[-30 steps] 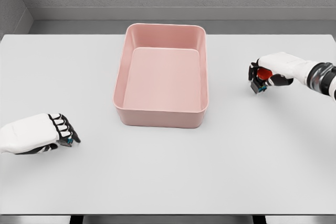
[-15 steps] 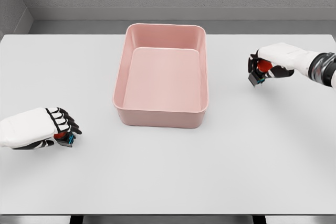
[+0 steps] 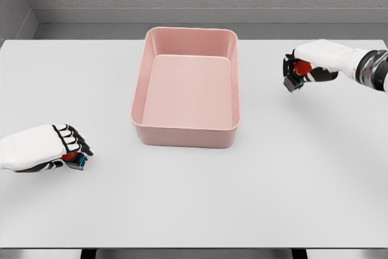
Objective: Put the industrial switch in the basket with both arms
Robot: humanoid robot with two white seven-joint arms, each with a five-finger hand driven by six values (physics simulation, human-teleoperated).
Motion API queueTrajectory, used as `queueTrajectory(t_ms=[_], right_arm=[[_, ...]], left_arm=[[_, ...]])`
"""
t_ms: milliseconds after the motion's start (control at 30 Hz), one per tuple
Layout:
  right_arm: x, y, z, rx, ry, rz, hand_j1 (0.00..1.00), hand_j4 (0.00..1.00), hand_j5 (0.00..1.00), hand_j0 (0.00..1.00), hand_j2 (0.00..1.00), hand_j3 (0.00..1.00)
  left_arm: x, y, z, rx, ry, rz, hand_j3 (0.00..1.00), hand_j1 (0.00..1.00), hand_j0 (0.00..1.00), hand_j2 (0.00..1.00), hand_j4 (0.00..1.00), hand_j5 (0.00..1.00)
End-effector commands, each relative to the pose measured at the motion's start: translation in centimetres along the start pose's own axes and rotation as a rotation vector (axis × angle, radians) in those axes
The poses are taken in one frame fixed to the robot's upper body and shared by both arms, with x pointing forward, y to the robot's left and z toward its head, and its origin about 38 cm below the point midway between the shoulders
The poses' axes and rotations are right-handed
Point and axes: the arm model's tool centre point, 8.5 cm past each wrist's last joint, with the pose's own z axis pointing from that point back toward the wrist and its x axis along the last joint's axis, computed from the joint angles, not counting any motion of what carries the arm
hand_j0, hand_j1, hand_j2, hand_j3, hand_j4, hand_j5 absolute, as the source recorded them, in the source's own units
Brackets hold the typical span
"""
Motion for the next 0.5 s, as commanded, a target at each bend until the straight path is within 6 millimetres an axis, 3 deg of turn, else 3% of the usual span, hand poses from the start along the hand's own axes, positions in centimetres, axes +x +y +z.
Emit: queueTrajectory(t_ms=[0,467], right_arm=[[0.1,0.0,0.1,0.011,-0.003,0.002,0.43,0.43,0.43,0.43,0.43,0.43],[2.0,-2.9,0.6,-0.046,-0.048,0.037,0.43,0.43,0.43,0.43,0.43,0.43]], left_arm=[[0.0,0.0,0.0,-0.002,0.0,0.002,0.59,0.59,0.59,0.59,0.59,0.59],[-0.1,0.1,0.1,-0.01,0.003,0.0,0.18,0.18,0.18,0.18,0.18,0.18]])
